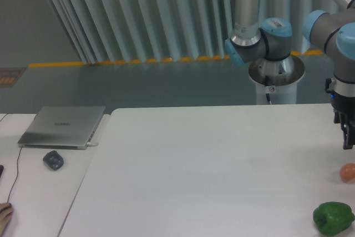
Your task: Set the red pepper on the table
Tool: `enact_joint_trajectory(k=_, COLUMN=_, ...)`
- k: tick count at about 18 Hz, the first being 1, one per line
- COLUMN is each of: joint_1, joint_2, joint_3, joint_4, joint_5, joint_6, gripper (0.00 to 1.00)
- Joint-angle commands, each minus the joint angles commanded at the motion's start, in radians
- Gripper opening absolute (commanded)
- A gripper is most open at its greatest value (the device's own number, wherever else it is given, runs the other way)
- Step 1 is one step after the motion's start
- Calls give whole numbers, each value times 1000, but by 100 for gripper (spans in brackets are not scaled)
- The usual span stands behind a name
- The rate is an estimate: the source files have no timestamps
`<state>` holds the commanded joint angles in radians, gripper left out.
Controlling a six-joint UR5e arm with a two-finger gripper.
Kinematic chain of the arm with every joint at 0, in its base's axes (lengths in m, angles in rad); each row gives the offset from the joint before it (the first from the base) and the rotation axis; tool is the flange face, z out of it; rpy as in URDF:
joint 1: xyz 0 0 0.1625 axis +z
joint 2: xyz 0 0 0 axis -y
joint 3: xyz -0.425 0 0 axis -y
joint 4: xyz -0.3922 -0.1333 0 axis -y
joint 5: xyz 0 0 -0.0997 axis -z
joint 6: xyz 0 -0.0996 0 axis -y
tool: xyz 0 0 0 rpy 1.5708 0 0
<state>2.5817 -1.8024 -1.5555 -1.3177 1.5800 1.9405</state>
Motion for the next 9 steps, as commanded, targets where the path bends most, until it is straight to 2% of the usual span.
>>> enact_joint_trajectory(k=9, joint_1=12, joint_2=0, joint_3=-9, joint_4=2, joint_5=2, joint_6=-8, gripper=100)
